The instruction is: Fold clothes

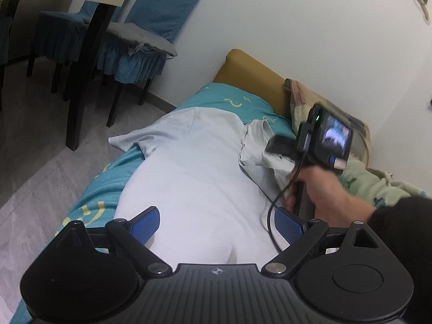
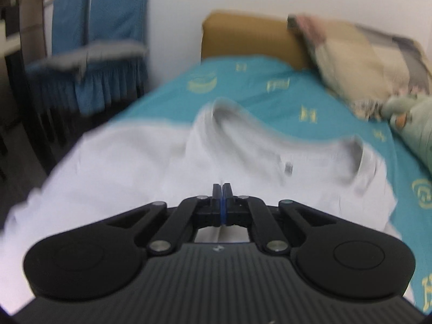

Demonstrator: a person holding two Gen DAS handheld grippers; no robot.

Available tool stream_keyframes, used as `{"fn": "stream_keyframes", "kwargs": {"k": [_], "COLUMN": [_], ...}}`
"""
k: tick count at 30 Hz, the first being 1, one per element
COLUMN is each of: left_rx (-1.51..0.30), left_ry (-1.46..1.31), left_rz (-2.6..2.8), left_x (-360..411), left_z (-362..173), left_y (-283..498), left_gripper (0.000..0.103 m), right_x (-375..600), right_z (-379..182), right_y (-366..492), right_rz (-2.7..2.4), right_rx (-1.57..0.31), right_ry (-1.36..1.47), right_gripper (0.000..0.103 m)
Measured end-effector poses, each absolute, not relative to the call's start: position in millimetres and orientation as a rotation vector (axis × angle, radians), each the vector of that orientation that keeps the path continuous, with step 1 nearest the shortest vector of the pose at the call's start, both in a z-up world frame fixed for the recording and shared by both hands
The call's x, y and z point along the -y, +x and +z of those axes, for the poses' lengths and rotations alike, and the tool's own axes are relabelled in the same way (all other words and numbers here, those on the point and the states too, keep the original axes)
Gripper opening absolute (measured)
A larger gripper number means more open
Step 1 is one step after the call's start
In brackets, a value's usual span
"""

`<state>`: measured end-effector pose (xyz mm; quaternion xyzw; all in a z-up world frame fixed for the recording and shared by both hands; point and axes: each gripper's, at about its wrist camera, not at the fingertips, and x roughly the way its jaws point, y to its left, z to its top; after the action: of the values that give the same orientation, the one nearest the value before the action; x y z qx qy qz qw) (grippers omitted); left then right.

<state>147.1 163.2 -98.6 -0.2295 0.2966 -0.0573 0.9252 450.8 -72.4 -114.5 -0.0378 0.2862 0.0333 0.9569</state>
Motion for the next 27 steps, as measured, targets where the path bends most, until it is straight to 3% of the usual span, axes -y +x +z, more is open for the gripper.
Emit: {"fn": "stream_keyframes", "kwargs": {"k": [5,9,11,12,13,17,19,20,21,27], "left_rx": [-0.610,-0.614,-0.618,-0.619,-0.619,-0.621,-0.625,-0.627,-0.629,-0.625], "left_ry": [-0.465,-0.467,-0.469,-0.471,-0.472,-0.477,-0.481,-0.482,-0.484,-0.472], "left_rz": [-0.103,-0.098,-0.100,-0.102,-0.102,-0.095,-0.092,-0.090,-0.089,-0.081], "left_x": [-163,-162,-162,-162,-162,-164,-164,-164,-165,-162], "left_z": [-98,-99,-99,-98,-98,-99,-100,-101,-101,-101], "left_y": [150,150,150,151,150,150,151,151,151,151], "left_gripper": [0.093,0.093,0.093,0.093,0.093,0.093,0.093,0.093,0.093,0.093], "right_x": [78,85,85,84,82,77,74,72,71,64], "right_z": [-87,-91,-98,-102,-105,-120,-128,-132,-135,-112], "right_y": [470,480,479,478,476,468,464,463,461,462], "right_rz": [0.041,0.064,0.082,0.088,0.093,0.116,0.127,0.133,0.139,0.127], "right_rx": [-0.527,-0.628,-0.655,-0.659,-0.664,-0.680,-0.688,-0.692,-0.696,-0.577], "right_ry": [-0.045,0.021,0.027,0.020,0.013,-0.017,-0.031,-0.039,-0.046,-0.075], "right_gripper": [0.003,0.007,0.029,0.060,0.079,0.068,0.035,0.026,0.005,0.005]}}
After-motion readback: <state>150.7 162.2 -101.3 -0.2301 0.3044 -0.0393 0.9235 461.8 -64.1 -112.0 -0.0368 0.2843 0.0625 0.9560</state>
